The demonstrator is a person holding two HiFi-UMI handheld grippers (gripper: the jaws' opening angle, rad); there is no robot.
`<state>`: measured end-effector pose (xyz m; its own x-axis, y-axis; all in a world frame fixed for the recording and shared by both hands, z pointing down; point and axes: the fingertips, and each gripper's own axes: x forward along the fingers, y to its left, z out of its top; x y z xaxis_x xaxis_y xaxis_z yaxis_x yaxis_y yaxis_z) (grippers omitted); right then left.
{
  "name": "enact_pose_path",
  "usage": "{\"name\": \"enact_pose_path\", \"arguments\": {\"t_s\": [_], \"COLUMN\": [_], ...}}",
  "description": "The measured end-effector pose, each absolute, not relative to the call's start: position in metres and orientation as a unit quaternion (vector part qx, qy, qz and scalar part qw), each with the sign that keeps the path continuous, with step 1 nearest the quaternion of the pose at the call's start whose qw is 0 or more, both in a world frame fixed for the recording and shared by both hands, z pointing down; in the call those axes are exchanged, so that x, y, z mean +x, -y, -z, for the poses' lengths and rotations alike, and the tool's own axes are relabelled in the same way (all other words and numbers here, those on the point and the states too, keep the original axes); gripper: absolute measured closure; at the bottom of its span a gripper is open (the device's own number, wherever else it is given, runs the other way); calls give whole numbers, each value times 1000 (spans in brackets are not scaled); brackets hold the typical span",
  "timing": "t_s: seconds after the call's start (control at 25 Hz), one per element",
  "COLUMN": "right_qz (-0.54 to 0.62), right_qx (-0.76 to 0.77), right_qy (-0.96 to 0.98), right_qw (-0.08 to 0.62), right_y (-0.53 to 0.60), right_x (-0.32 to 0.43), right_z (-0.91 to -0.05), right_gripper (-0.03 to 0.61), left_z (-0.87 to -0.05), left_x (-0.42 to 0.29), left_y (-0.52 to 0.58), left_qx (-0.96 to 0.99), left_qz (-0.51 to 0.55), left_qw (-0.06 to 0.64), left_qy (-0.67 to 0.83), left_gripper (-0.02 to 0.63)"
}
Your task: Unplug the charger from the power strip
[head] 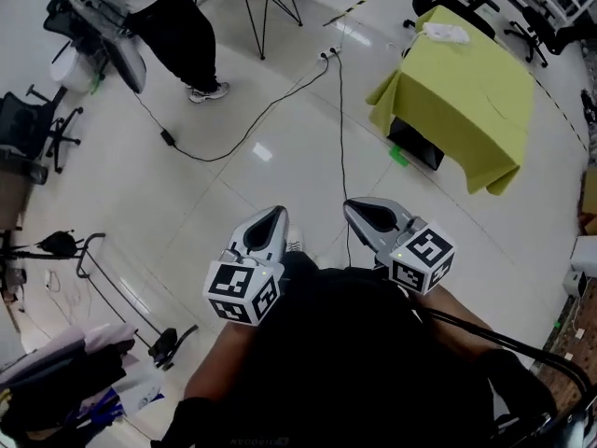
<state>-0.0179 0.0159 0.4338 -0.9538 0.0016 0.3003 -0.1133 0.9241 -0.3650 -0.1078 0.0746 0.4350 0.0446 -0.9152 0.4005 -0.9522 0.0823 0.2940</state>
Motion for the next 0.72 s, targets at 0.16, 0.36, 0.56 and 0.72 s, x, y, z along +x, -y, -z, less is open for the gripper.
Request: {"name": "enact_pose_path", "arguments": {"t_s": [0.16, 0.36, 0.56, 0.72], "right_qz": [-200, -201, -200, -207], "right_qx": [97, 145, 193, 219], "right_qy": [965, 959, 952, 946], "right_qw": [142, 137, 130, 119], "right_y": [18, 44, 67, 66], "right_x": [-24, -37, -50, -58], "right_z": [-425, -413, -410, -412], "right_gripper": [575, 575, 575, 575], "left_z": [-431, -413, -408, -423], "left_x": [-125, -161, -194, -210], "left_y": [-26, 14, 33, 35], "left_qx": [721, 749, 763, 770], "left_qz": [-50, -55, -54, -63], "left_qw": [244, 212, 207, 222], "left_qy": [647, 625, 610, 595], "left_gripper": [606, 606, 606, 606]}}
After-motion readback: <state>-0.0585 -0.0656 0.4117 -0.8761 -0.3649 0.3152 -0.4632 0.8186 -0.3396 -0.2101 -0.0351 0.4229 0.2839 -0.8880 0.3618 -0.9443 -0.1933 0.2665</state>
